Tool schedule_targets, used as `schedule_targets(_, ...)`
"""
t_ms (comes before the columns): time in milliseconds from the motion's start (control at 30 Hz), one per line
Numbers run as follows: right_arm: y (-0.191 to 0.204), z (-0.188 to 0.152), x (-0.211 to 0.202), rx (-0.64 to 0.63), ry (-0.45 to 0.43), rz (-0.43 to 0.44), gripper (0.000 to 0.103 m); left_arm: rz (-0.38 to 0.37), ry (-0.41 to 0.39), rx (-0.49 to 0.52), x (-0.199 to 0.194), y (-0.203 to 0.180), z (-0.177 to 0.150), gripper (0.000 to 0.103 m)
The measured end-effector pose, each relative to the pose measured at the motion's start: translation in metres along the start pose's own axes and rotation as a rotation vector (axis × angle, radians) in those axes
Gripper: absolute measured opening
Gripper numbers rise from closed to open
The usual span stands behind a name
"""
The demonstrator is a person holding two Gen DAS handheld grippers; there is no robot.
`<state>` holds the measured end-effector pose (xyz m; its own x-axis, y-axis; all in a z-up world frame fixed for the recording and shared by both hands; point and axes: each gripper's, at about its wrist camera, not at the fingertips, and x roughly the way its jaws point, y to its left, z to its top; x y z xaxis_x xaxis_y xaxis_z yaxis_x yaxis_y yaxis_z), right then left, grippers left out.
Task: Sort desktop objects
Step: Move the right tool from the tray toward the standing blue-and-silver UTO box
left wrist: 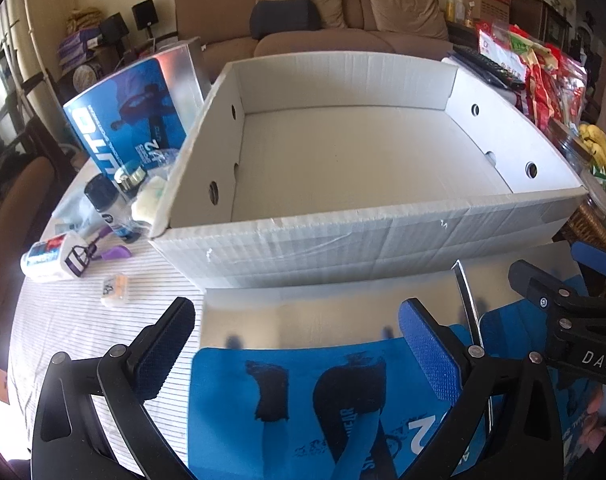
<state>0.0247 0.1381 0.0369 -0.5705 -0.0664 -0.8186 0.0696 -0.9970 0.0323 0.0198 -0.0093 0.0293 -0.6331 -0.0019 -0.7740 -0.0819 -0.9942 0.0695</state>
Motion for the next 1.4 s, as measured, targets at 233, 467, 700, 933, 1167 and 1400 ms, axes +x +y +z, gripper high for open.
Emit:
schedule_targets(233,0.041,0.013,-0.039,-0.046,-0.061,0.003,0.103,0.024,-0.074,-0.021,-0.041,0.049,0.008,0.103)
schedule_targets(467,0.099,0.025,-0.065,-0.092,-0.096,0.041,0.103,0.071,-0.09,-0.08,-0.064,0.119,0.004,0.103)
schedule_targets(700,0.149,0.029,-0.083,-0.122,-0.114,0.074,0.103,0.078,-0.102,-0.146,-0.08,0.179,0.0,0.103)
schedule_targets(933,0.203,0.034,-0.094,-0.174,-0.131,0.107,0.103,0.106,-0.106,-0.178,-0.086,0.233,-0.006,0.103)
schedule_targets(1167,0.251,0.042,-0.093,-0.227,-0.126,0.17,0.103,0.135,-0.09,-0.172,-0.084,0.272,-0.006,0.103)
schedule_targets(1400,0.278,0.047,-0.086,-0.291,-0.112,0.245,0.103,0.126,-0.062,-0.14,-0.073,0.295,-0.006,0.103)
